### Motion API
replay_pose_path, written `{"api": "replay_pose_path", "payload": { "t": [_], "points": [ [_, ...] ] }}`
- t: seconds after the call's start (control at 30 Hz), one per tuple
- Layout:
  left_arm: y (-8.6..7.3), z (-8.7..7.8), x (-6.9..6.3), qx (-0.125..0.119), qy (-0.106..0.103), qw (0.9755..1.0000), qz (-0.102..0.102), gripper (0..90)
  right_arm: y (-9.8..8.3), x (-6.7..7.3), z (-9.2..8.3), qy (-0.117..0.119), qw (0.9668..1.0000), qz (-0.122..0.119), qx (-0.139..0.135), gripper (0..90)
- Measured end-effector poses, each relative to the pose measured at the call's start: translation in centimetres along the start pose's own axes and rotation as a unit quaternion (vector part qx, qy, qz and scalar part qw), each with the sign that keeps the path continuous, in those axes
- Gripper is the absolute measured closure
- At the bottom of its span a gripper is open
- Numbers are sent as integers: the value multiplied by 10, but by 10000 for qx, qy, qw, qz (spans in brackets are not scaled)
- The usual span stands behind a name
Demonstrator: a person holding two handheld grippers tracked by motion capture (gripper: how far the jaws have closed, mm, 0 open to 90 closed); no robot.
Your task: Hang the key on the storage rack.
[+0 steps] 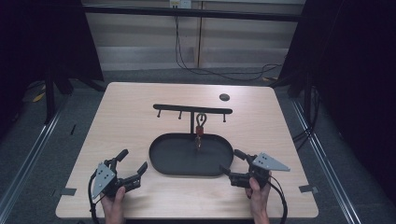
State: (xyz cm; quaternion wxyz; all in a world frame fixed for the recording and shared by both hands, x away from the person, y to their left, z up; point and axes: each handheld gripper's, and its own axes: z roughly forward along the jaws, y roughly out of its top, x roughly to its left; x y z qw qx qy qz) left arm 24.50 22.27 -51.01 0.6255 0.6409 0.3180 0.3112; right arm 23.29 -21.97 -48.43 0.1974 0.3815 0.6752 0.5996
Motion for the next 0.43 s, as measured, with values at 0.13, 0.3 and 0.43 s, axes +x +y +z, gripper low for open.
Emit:
{"api": "replay_pose_path", "payload": {
  "t": [0.13, 0.3, 0.43],
  "points": [
    [0, 0, -1, -27, -8, 10000, -30, 158, -15, -1, -4, -299, 9989, -71, -365, 154],
    [0, 0, 0, 16, 36, 10000, 1, 158, -23, -1, -8, -750, 9944, -179, -726, 154],
    [0, 0, 0, -28, 18, 10000, -27, 158, -25, 1, -2, -979, 9932, -210, -586, 163]
  ]
}}
